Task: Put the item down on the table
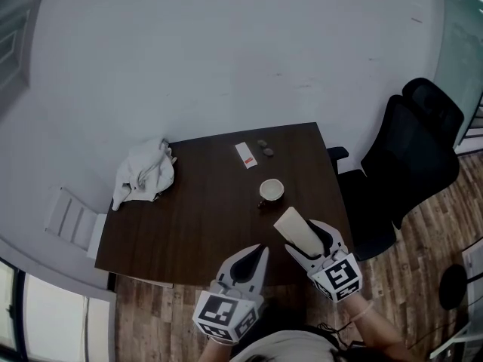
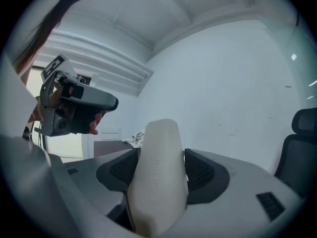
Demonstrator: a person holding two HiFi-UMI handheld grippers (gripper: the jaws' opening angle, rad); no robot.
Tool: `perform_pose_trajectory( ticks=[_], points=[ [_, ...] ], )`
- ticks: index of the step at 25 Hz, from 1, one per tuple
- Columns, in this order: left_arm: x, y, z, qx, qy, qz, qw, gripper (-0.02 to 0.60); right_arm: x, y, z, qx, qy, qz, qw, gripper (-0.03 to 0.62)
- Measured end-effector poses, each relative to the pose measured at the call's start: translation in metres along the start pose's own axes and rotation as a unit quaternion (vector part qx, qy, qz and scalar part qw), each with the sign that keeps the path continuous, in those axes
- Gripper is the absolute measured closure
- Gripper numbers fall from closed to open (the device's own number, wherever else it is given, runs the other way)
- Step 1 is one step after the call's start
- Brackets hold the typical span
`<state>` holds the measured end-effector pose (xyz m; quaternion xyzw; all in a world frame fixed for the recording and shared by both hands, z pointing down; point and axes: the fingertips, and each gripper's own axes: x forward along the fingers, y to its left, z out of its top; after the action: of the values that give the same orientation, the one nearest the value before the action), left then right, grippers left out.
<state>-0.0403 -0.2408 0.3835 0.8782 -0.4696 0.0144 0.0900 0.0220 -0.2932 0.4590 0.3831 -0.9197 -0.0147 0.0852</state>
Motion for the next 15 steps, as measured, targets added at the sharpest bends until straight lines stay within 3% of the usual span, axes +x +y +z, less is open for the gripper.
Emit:
perform_pose_trajectory(
  ticks=[15],
  points=[
    [0.015, 0.054, 0.010, -0.003, 0.007, -0.012, 0.9999, 0.561, 0.058, -0.010, -0.055, -0.014, 0.074, 0.002, 0.997, 0.292]
  ],
)
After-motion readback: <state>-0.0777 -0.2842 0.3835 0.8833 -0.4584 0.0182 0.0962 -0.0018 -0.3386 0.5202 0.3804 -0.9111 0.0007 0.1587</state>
